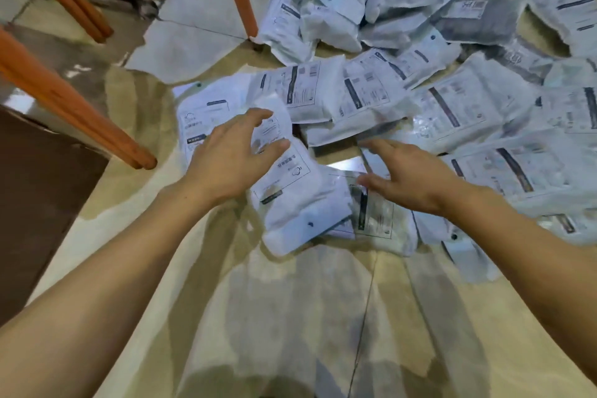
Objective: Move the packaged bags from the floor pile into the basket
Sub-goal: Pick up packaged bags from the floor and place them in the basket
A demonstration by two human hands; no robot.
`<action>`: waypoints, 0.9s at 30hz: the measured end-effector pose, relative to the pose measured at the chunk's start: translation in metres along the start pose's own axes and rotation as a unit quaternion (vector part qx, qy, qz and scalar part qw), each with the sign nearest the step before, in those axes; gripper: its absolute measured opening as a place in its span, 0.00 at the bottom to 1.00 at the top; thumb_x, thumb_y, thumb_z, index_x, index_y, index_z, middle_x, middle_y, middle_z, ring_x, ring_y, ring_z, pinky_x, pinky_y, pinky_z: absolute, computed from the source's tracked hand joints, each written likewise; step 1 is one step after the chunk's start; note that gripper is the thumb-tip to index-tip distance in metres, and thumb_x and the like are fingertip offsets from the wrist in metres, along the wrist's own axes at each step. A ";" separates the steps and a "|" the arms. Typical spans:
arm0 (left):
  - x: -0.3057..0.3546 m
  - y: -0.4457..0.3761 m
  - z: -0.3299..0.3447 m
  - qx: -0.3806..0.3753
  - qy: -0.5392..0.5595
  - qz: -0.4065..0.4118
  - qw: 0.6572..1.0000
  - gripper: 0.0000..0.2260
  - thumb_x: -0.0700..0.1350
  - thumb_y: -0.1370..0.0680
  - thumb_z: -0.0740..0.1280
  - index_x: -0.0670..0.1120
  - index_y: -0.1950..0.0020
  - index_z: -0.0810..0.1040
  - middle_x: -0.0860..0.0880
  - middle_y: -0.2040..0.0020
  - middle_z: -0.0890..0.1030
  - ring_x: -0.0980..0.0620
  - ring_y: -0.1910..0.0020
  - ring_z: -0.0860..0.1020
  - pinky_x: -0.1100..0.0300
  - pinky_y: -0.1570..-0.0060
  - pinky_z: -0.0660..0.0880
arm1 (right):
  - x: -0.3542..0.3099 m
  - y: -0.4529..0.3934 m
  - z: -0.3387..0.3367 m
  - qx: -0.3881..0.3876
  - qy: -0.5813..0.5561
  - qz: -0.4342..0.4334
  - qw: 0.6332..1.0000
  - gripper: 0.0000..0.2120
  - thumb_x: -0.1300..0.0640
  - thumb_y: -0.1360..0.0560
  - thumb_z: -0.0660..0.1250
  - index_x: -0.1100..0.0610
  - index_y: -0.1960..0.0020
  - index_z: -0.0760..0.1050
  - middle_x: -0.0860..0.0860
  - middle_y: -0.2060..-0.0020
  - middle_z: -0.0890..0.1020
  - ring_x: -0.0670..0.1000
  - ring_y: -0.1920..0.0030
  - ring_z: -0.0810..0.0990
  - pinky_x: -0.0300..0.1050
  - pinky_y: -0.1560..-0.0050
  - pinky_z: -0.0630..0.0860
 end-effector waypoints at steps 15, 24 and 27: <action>-0.059 0.032 0.012 0.096 0.199 -0.167 0.961 0.21 0.55 0.20 0.72 0.46 0.32 0.75 0.49 0.37 0.78 0.45 0.36 0.77 0.47 0.37 0.76 | 0.002 -0.037 0.066 -0.136 0.047 0.057 0.988 0.42 0.36 0.32 0.77 0.48 0.25 0.66 0.55 0.33 0.79 0.59 0.36 0.76 0.56 0.36 0.72; -0.081 0.042 0.052 0.083 0.430 -0.334 0.835 0.26 0.54 0.21 0.73 0.43 0.29 0.70 0.46 0.38 0.81 0.46 0.42 0.80 0.47 0.47 0.80 | 0.013 -0.012 0.069 -0.133 -0.115 0.102 0.979 0.36 0.36 0.36 0.81 0.55 0.39 0.72 0.53 0.43 0.80 0.56 0.44 0.79 0.55 0.42 0.78; -0.079 0.041 0.071 0.065 0.495 -0.357 0.790 0.15 0.52 0.21 0.74 0.44 0.41 0.80 0.53 0.62 0.85 0.53 0.62 0.79 0.51 0.48 0.79 | 0.019 -0.003 0.053 -0.073 -0.130 0.115 0.982 0.35 0.35 0.35 0.80 0.53 0.40 0.70 0.53 0.44 0.81 0.57 0.44 0.80 0.57 0.43 0.79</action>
Point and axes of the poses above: each hand's wrist, its own y-axis away from the middle knuckle, its own z-axis out of the palm, x = y × z, the point moved 7 cm from there along -y, towards the middle knuckle
